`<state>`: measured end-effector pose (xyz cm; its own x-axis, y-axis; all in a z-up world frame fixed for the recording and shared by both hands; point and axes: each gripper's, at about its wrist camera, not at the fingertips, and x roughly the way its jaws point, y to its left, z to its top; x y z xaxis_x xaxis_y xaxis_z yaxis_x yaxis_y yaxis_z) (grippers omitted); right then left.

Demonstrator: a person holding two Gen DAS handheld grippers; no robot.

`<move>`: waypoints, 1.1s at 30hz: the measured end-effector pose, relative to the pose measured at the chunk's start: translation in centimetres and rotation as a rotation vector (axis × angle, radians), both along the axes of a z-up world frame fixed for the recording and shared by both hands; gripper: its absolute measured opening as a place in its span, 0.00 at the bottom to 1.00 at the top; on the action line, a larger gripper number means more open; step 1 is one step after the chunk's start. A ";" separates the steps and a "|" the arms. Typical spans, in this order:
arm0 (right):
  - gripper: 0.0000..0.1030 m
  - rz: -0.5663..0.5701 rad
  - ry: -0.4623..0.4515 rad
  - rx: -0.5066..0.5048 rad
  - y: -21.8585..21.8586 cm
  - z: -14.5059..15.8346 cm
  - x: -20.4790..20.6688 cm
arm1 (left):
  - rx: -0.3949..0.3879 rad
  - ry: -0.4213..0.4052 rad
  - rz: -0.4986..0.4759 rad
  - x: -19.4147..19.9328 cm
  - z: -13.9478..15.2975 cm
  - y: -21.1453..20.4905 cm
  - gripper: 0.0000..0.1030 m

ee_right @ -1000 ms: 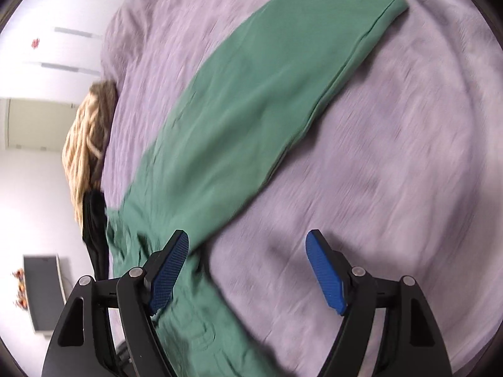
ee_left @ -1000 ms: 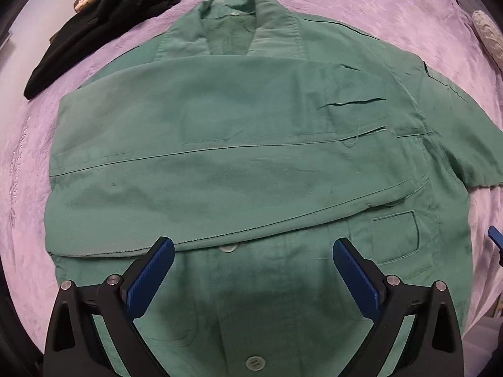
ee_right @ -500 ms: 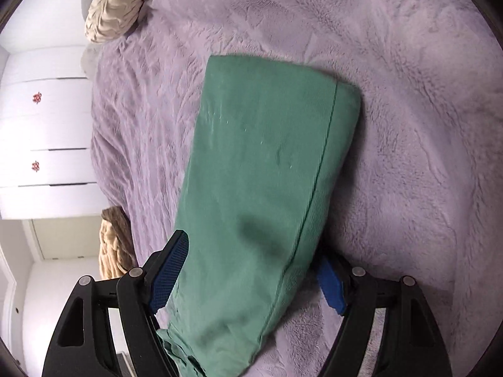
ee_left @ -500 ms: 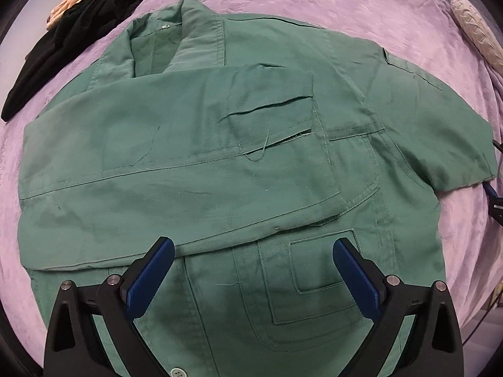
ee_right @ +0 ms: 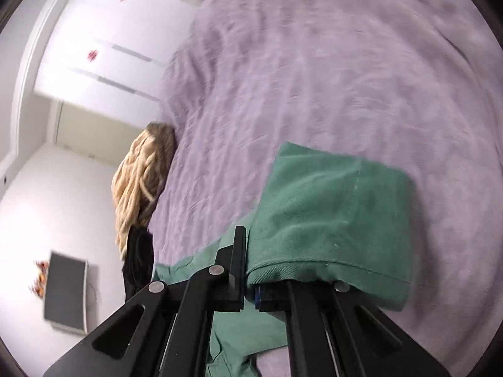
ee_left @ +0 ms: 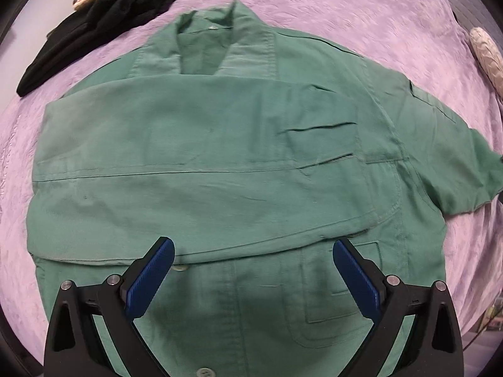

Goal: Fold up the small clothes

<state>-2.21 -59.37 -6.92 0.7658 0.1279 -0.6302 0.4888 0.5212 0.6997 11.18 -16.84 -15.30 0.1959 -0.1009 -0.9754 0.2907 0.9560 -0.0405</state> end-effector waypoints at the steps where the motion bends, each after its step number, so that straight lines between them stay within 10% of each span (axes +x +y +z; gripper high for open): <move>1: 0.04 0.064 -0.011 -0.037 2.2 1.2 1.4 | -0.007 0.000 0.004 0.0 0.1 0.7 0.98; 8: 0.04 0.542 0.001 -0.278 23.5 3.8 10.4 | -0.041 -0.021 0.051 1.8 0.5 7.4 0.98; 14: 0.08 0.696 0.223 -0.213 36.9 -6.2 15.4 | -0.025 -0.027 0.108 2.3 0.9 14.8 0.98; 21: 0.66 0.561 0.296 -0.048 35.3 -9.4 12.7 | -0.017 -0.054 0.149 2.7 1.5 21.0 0.98; 26: 0.66 0.282 0.299 0.070 30.1 -8.8 10.5 | -0.042 -0.026 0.196 2.8 0.5 23.6 0.98; 29: 0.14 0.198 0.299 0.089 28.8 -8.7 11.1 | -0.050 -0.017 0.212 2.6 0.2 24.3 0.98; 33: 0.13 0.459 0.233 -0.317 35.0 -3.4 14.4 | -0.050 -0.033 0.209 2.0 0.9 25.3 0.98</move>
<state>12.19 -24.39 -10.28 0.5141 0.1915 -0.8361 0.2859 0.8808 0.3775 13.20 8.41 -14.41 0.2489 -0.1028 -0.9631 0.0881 0.9926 -0.0832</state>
